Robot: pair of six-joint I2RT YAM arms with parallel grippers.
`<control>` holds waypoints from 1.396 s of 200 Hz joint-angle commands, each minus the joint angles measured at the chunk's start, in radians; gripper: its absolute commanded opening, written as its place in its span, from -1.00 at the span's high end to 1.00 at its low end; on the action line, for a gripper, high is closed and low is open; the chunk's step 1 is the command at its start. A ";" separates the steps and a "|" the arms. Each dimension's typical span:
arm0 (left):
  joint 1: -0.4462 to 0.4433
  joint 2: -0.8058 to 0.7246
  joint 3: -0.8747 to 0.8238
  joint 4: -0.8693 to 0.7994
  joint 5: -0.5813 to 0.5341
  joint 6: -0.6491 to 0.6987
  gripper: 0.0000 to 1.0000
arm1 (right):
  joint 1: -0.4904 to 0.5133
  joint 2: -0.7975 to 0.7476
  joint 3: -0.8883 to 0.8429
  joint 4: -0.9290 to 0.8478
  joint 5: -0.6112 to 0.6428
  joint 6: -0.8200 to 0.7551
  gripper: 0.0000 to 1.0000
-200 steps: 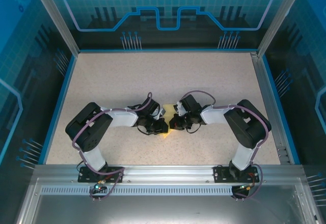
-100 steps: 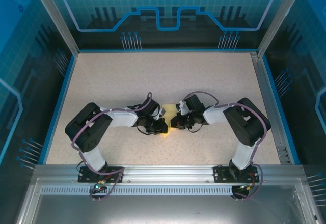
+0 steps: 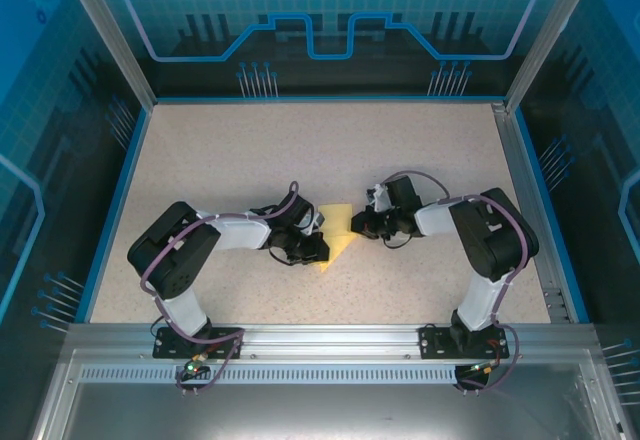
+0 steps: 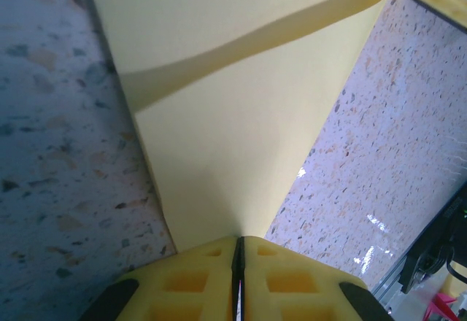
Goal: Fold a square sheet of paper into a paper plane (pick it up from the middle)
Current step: Third fold the triangle at the center of the table.
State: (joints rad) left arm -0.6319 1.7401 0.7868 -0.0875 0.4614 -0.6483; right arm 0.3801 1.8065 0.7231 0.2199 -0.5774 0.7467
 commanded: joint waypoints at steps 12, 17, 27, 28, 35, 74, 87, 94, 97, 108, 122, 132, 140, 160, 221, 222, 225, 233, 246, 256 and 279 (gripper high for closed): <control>0.001 0.046 -0.050 -0.129 -0.086 0.023 0.77 | -0.063 0.040 -0.030 0.034 0.040 -0.035 0.84; 0.001 0.046 -0.050 -0.129 -0.085 0.023 0.77 | -0.069 0.037 -0.033 0.038 0.033 -0.034 0.83; 0.002 0.043 -0.051 -0.129 -0.084 0.023 0.77 | -0.075 0.021 -0.033 0.041 0.025 -0.032 0.82; 0.002 0.043 -0.051 -0.129 -0.084 0.023 0.77 | -0.076 0.019 -0.033 0.039 0.024 -0.032 0.82; 0.002 0.041 -0.052 -0.129 -0.084 0.023 0.77 | -0.076 -0.001 -0.031 0.034 0.020 -0.033 0.80; 0.001 0.031 -0.046 -0.128 -0.078 0.022 0.77 | -0.046 -0.140 -0.012 -0.060 0.022 -0.063 0.73; 0.001 0.030 -0.043 -0.129 -0.078 0.022 0.76 | -0.017 -0.164 0.004 -0.103 0.027 -0.077 0.72; 0.002 0.028 -0.042 -0.130 -0.077 0.022 0.77 | 0.003 -0.166 0.013 -0.118 0.025 -0.079 0.71; 0.001 0.029 -0.041 -0.130 -0.076 0.022 0.76 | 0.013 -0.165 0.015 -0.120 0.022 -0.079 0.71; 0.002 0.027 -0.039 -0.132 -0.076 0.021 0.76 | 0.044 -0.154 0.023 -0.130 0.019 -0.082 0.72; 0.001 0.023 -0.038 -0.133 -0.077 0.021 0.76 | 0.078 -0.133 0.030 -0.142 0.034 -0.077 0.72; 0.002 0.020 -0.039 -0.132 -0.076 0.020 0.76 | 0.090 -0.115 0.028 -0.134 0.036 -0.068 0.72; 0.001 0.019 -0.039 -0.132 -0.075 0.019 0.75 | 0.097 -0.100 0.027 -0.124 0.030 -0.063 0.72; 0.001 0.016 -0.035 -0.133 -0.072 0.020 0.75 | 0.106 -0.060 0.031 -0.123 0.043 -0.060 0.73; 0.001 -0.025 -0.012 -0.140 -0.053 0.007 0.72 | 0.106 0.023 0.034 -0.181 0.095 -0.078 0.78; 0.001 -0.027 -0.011 -0.140 -0.052 0.006 0.72 | 0.106 0.023 0.033 -0.182 0.095 -0.078 0.78; 0.002 -0.031 -0.007 -0.142 -0.051 0.005 0.71 | 0.107 0.021 0.032 -0.185 0.099 -0.079 0.78; 0.001 -0.042 0.005 -0.150 -0.047 0.003 0.67 | 0.106 0.021 0.033 -0.196 0.107 -0.084 0.79; 0.001 -0.066 0.024 -0.156 -0.028 -0.003 0.66 | 0.105 0.021 0.035 -0.210 0.114 -0.090 0.79; 0.001 -0.091 0.039 -0.151 -0.006 -0.013 0.62 | 0.106 0.019 0.037 -0.216 0.117 -0.092 0.79; 0.001 -0.129 0.090 -0.128 0.040 -0.039 0.54 | 0.105 0.019 0.041 -0.222 0.122 -0.095 0.79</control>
State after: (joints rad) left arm -0.6319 1.6726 0.8009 -0.1940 0.4507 -0.6567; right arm 0.4774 1.7863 0.7666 0.0769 -0.5274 0.6796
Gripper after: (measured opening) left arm 0.218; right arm 0.104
